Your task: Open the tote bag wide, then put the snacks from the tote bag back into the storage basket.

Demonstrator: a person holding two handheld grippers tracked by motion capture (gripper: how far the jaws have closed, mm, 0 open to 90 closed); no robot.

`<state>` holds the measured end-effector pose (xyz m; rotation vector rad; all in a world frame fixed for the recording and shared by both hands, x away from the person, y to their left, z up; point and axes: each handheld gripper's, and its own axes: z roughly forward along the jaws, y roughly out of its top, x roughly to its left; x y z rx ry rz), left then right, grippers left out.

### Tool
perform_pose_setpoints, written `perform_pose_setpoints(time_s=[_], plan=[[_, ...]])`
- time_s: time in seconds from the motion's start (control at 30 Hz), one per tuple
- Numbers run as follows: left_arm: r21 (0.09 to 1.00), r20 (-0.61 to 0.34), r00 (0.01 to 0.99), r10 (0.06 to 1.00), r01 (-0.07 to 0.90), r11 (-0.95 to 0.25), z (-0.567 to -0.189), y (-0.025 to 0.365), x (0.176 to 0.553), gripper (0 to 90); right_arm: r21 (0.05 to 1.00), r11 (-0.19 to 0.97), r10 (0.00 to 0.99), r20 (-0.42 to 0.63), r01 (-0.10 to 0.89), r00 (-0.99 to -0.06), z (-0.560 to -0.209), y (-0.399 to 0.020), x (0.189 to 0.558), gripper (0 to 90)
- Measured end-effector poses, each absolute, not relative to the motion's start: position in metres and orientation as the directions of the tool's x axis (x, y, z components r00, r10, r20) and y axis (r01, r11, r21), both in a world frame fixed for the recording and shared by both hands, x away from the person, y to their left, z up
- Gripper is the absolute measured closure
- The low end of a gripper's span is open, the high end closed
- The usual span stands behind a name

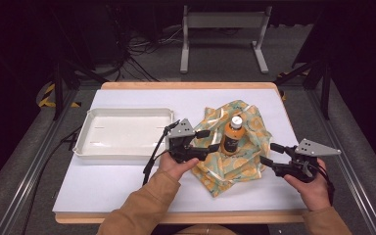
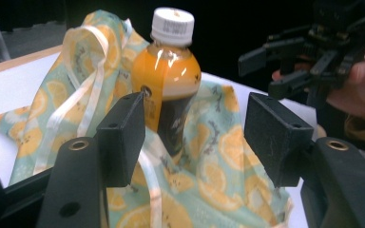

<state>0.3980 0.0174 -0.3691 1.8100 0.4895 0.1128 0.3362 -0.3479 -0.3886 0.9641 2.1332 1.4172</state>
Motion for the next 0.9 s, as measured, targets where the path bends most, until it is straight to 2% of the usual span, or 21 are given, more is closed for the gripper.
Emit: perform_pose_setpoints(time_s=[0.2,0.9], plan=[[0.957,-0.167,0.906,0.388,0.243,-0.156,-0.359,0.012,0.404,38.1,0.918,0.224,0.739,0.060,0.328,-0.671,-0.389,-0.353,0.336,33.7],[0.974,-0.126,0.934,0.336,0.181,-0.139,-0.357,-0.010,0.426,34.7,0.924,0.208,0.739,0.068,0.322,-0.671,-0.389,-0.358,0.337,33.6]])
